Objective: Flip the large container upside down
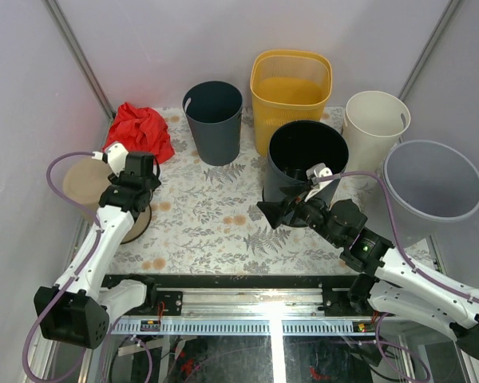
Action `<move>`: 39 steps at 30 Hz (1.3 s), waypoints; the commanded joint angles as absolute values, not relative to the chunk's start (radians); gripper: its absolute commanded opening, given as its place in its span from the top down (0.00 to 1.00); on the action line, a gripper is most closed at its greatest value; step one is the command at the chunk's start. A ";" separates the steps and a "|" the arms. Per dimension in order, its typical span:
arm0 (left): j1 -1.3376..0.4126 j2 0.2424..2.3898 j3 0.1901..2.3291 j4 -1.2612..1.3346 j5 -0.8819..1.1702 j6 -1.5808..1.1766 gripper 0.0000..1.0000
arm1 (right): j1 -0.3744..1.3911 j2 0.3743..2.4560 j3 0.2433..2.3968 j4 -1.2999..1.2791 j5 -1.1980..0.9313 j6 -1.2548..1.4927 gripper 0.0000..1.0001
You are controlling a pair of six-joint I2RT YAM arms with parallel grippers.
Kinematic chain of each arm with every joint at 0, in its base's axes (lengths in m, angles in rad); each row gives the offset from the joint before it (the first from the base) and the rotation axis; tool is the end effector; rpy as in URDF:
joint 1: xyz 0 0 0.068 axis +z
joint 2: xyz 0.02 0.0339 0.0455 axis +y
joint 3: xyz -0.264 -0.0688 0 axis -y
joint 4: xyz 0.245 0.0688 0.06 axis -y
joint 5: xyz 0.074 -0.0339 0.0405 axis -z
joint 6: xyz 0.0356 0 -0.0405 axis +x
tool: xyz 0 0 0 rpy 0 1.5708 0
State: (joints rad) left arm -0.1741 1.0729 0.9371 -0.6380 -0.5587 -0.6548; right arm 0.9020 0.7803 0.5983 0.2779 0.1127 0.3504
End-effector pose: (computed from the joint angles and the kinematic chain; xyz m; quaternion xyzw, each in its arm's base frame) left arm 0.2193 -0.0194 0.2989 -0.3148 0.8350 0.0824 0.4437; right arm 0.1228 0.1490 0.3244 -0.1427 0.6573 0.4024 0.6210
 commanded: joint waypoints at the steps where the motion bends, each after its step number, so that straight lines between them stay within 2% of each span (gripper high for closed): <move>1: -0.166 1.064 0.986 -0.560 -0.470 -0.613 0.49 | 0.891 0.759 0.598 0.318 0.136 0.346 0.01; 10: -0.212 1.125 1.104 -0.472 -0.346 -0.540 0.49 | 0.892 0.779 0.599 0.318 0.150 0.348 0.01; 21: -0.380 1.394 1.344 -0.304 -0.374 -0.386 0.49 | 0.891 0.803 0.597 0.319 0.171 0.346 0.01; 27: -0.407 1.483 1.375 -0.146 -0.328 -0.325 0.48 | 0.889 0.816 0.595 0.324 0.173 0.343 0.01; 39: -0.452 1.725 1.624 -0.085 -0.256 -0.194 0.46 | 0.886 0.842 0.597 0.325 0.173 0.343 0.00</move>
